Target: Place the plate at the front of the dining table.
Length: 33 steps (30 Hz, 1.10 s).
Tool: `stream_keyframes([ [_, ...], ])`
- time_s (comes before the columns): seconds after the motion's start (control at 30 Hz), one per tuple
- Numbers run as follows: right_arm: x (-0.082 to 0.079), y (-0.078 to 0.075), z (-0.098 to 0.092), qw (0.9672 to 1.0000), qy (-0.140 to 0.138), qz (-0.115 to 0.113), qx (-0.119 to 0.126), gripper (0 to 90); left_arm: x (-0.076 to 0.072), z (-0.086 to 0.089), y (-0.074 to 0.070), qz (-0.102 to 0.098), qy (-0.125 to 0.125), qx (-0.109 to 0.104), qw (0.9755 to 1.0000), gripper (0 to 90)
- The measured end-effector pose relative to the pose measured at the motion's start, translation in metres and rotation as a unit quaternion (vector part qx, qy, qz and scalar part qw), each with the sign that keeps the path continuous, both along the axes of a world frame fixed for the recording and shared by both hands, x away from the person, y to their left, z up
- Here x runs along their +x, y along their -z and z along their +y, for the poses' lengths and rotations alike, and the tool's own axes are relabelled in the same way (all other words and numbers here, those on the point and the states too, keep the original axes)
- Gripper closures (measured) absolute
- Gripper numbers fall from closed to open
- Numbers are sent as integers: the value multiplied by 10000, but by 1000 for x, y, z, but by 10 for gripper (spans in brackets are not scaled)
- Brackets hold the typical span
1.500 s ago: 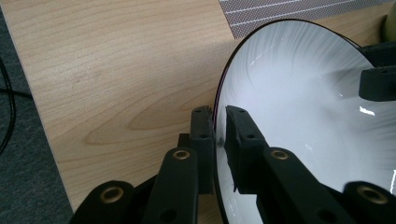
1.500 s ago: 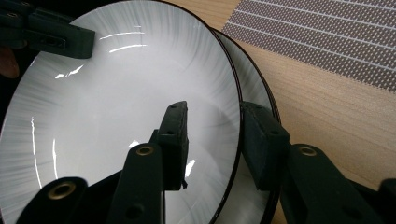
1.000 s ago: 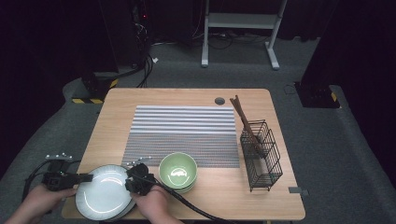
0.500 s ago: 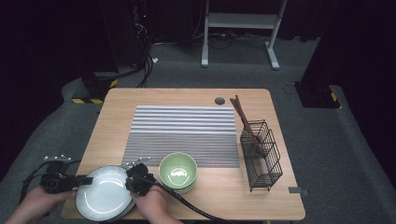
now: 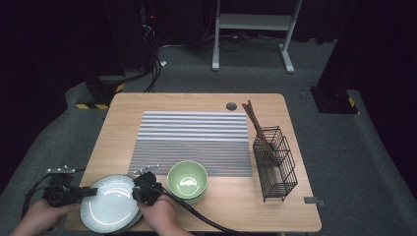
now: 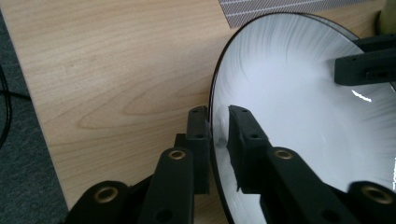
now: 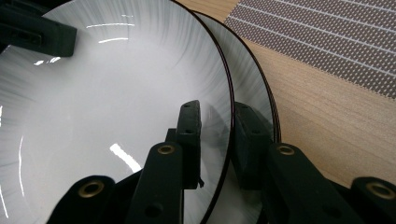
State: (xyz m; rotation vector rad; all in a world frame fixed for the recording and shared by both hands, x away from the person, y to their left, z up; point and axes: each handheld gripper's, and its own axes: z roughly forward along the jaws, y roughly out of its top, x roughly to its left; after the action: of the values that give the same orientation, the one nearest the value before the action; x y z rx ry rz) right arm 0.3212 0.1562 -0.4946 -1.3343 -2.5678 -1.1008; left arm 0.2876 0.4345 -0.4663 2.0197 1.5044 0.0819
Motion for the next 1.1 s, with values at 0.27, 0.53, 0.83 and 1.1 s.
stream_keyframes([
  [0.27,3,2,0,9997,-88,207,87,708,5,1,-3,-19,10,20,10000,817],
  [0.53,6,2,-1,9980,-205,511,300,610,8,3,-4,-90,-40,-5,10000,825],
  [0.83,6,1,0,9950,-228,873,432,533,9,5,-6,-126,-99,-43,9999,834],
  [1.1,7,1,0,9942,-108,969,460,524,9,6,-4,-71,-159,-169,9997,831],
])
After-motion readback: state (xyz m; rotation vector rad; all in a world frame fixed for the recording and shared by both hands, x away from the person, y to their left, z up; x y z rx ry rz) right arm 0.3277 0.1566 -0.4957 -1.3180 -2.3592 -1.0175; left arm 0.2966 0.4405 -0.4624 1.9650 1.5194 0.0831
